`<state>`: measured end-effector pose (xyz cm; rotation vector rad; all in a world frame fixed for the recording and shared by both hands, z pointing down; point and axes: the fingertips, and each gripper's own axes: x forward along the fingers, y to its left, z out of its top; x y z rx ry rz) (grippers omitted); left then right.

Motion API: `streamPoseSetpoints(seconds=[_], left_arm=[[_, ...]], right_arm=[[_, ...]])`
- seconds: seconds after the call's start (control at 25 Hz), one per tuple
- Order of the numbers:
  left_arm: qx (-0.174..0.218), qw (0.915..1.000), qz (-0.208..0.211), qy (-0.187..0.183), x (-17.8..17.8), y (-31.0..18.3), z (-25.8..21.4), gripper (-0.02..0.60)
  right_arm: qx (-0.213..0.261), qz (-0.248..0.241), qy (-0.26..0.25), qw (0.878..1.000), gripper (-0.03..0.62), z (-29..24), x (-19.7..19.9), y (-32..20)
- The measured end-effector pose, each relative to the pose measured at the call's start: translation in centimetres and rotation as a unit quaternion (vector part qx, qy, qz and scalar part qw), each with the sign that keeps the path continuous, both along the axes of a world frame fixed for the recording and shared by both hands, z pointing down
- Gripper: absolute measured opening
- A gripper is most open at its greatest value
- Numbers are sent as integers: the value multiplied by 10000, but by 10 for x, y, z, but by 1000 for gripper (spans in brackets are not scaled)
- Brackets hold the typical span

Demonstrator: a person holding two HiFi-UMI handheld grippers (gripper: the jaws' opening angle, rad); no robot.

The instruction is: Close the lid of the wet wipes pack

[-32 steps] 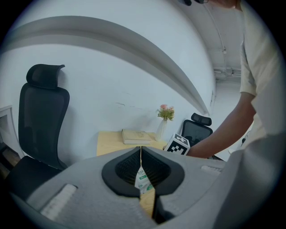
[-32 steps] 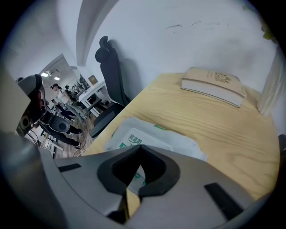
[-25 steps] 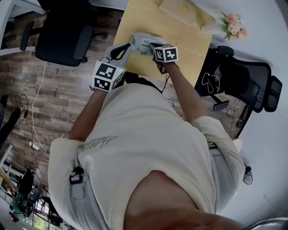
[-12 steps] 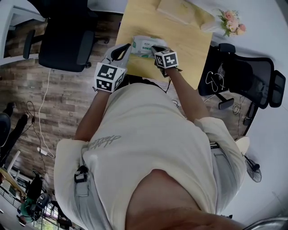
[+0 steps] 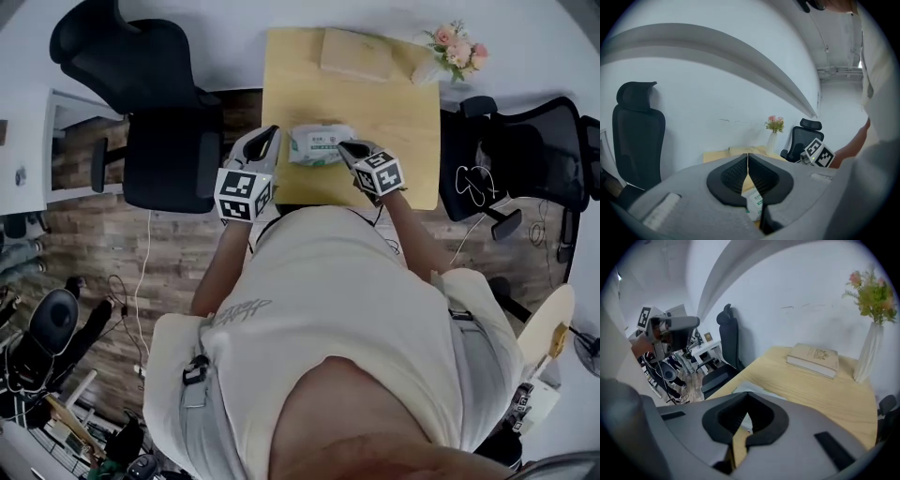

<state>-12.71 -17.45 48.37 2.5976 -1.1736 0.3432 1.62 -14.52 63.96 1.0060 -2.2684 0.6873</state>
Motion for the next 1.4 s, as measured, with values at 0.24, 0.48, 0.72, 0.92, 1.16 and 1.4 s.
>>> streamPoseSetpoints(seconds=[0.24, 0.48, 0.72, 0.92, 1.16, 1.4], left_arm=[[130, 9999, -69, 37, -5, -6, -16, 17], [276, 9987, -257, 334, -16, -10, -48, 17], [567, 9962, -316, 582, -19, -13, -86, 17], [939, 9926, -282, 721, -17, -20, -121, 17], [1264, 9870, -457, 885, -21, -29, -152, 17], [1557, 9827, -428, 910, -17, -25, -175, 17]], right_arm=[[662, 357, -447, 9962, 2, -55, 5, -4], [1332, 216, -578, 9892, 2, -114, 1, -13], [1767, 253, -952, 9793, 2, -172, -6, -24], [2229, -238, -694, 9721, 2, -208, -17, -25], [2605, -405, -758, 9616, 2, -246, -24, -25], [3019, -392, -1019, 9470, 2, -290, -28, -21]])
